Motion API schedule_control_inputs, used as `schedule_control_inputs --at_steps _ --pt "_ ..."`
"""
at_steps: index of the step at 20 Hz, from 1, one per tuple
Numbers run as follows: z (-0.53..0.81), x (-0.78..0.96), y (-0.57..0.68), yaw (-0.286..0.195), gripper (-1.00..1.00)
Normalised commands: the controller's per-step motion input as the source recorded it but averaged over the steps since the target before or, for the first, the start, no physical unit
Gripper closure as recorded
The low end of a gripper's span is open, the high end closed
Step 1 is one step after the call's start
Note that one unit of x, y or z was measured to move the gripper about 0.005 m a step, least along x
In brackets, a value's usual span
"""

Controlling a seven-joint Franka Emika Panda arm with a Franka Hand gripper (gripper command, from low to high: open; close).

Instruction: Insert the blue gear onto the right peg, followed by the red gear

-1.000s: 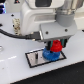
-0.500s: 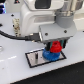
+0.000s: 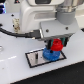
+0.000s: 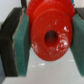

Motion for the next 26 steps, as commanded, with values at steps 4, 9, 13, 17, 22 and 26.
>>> schedule_control_inputs --at_steps 4,9,13,17,22,26 --pt "-0.19 0.08 -0.23 0.0 1.0" --pt "-0.19 0.06 -0.18 0.0 1.0" --pt "0.07 0.01 -0.16 0.0 1.0" --pt "0.17 0.01 -0.01 0.0 1.0" --pt "0.19 0.08 0.02 0.0 1.0" --pt "-0.04 0.05 -0.15 0.0 1.0"
